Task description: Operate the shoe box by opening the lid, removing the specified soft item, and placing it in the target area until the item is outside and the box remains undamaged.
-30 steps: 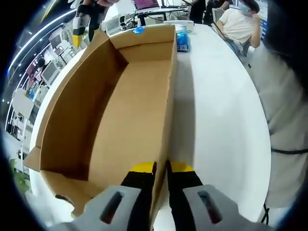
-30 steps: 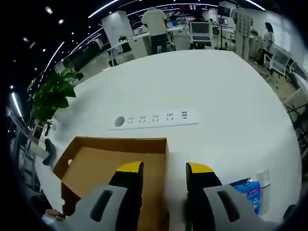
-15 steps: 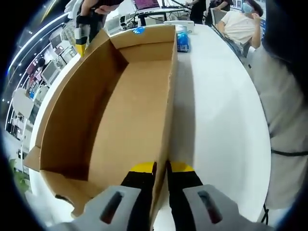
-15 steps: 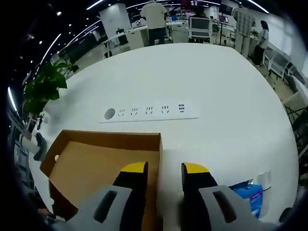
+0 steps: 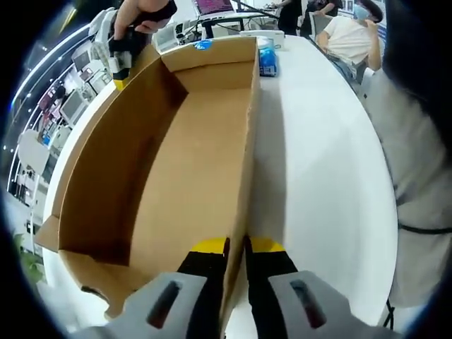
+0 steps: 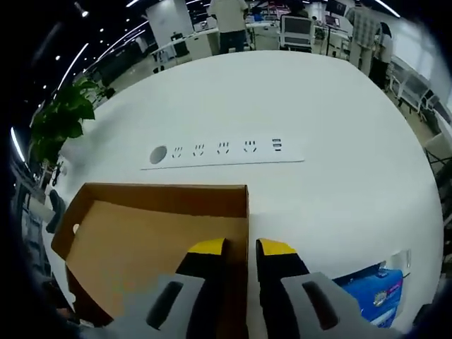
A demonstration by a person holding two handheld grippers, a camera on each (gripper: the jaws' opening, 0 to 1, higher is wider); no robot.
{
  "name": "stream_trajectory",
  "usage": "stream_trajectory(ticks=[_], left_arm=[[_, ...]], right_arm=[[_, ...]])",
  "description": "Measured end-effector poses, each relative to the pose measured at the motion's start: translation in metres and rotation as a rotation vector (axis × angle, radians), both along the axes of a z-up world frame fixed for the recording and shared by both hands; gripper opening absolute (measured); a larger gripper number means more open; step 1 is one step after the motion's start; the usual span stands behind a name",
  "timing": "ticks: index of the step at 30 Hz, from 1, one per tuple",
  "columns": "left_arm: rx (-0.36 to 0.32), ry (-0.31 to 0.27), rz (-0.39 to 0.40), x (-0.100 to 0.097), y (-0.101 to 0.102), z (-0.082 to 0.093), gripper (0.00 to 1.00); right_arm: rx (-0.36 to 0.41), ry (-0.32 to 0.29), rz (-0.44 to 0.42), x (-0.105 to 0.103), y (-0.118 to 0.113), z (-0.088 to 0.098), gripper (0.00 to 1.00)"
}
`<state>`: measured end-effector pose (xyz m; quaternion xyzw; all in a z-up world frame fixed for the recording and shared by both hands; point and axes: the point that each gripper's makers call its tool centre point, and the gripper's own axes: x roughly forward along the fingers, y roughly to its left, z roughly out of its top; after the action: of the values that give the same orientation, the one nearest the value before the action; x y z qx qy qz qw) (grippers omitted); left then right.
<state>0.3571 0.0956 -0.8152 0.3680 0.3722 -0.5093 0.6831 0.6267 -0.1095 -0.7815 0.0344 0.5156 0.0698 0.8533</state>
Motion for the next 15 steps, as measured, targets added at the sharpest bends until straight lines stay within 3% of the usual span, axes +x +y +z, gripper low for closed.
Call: stream_trajectory(ticks=[5,14,15], left_arm=[[0.0,-0.001,0.0,0.0,0.0,0.0,0.08],[-0.001,0.0,0.002,0.0,0.0,0.001,0.08],[0.0,0.001,0.003,0.0,0.0,0.0,0.08]], right_arm=[[0.002,0.009,-0.02,-0.002,-0.004,-0.003,0.0],[-0.006,-0.003,0.015,-0.004,-0.001,-0.002,0.0],[-0.008,-0.007,0.015,-0.018,0.003,0.006,0.0]])
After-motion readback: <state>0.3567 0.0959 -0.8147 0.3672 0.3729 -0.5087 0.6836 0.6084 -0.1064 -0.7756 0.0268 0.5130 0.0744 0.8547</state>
